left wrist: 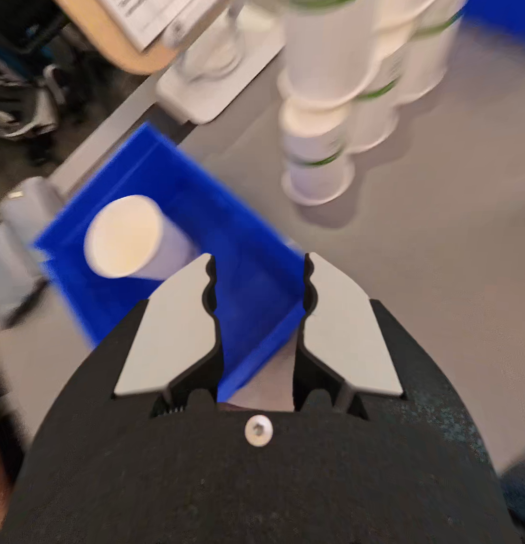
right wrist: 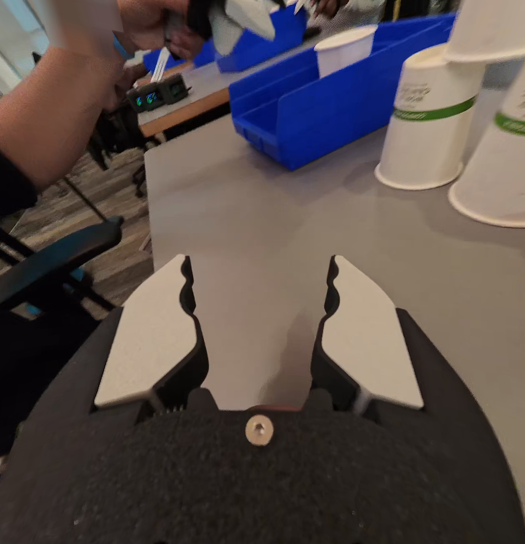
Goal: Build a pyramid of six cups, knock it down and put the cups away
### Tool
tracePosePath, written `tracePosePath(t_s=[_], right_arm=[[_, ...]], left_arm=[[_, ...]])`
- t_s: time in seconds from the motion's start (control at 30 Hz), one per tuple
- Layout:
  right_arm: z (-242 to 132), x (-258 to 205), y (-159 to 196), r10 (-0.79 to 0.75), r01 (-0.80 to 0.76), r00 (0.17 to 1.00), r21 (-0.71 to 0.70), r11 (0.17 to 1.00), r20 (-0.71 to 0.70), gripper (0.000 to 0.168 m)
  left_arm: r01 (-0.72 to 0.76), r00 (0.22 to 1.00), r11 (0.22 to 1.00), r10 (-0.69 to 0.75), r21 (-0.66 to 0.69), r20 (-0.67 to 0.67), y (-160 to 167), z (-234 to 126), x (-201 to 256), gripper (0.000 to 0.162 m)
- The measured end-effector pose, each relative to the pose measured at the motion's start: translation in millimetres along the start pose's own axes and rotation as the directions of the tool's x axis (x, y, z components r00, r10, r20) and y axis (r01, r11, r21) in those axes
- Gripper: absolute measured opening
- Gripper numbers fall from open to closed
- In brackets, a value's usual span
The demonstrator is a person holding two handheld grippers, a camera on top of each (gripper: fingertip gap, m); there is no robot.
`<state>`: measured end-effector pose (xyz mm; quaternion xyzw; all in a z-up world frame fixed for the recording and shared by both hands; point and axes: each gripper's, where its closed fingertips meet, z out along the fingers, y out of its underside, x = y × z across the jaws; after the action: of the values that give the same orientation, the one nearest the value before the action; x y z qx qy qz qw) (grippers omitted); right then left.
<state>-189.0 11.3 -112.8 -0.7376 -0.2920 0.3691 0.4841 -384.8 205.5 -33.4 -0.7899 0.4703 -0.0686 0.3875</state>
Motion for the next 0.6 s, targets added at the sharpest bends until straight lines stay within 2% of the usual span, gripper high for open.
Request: tracePosePath(t_s=[0.07, 0.17, 0.37, 0.43, 0.47, 0.5, 0.6], right_arm=[[-6, 3, -5, 0.017, -0.017, 1.000, 0.039, 0.999, 0.004, 0.086], [-10, 9, -3, 0.033, -0.033, 0.999, 0.033, 0.999, 0.001, 0.084], [-6, 9, 8, 0.014, -0.014, 1.000, -0.020, 1.000, 0.010, 0.083], [-7, 9, 7, 0.026, -0.025, 1.000, -0.011, 1.000, 0.018, 0.082], [-9, 9, 6, 0.038, -0.038, 0.999, -0.001, 0.999, 0.023, 0.082], [-10, 9, 5, 0.051, -0.051, 0.998, 0.007, 0.999, 0.030, 0.081], [-14, 12, 4, 0.074, -0.074, 0.997, 0.018, 0.997, 0.036, 0.080]], left_arm=[[-0.098, 0.984, 0.980, 0.121, -0.174, 0.128, 21, 18, -49, 0.058], [-0.202, 0.958, 0.910, 0.260, -0.362, 0.119, 47, 48, -87, 0.065], [-0.232, 0.960, 0.866, 0.278, -0.442, 0.042, 54, 93, -107, 0.066], [-0.245, 0.956, 0.854, 0.292, -0.459, 0.033, 57, 100, -109, 0.051], [-0.245, 0.957, 0.856, 0.288, -0.454, 0.027, 57, 102, -108, 0.031], [-0.241, 0.960, 0.863, 0.279, -0.443, 0.022, 57, 102, -107, 0.018], [-0.193, 0.972, 0.908, 0.229, -0.373, 0.053, 47, 90, -109, 0.001]])
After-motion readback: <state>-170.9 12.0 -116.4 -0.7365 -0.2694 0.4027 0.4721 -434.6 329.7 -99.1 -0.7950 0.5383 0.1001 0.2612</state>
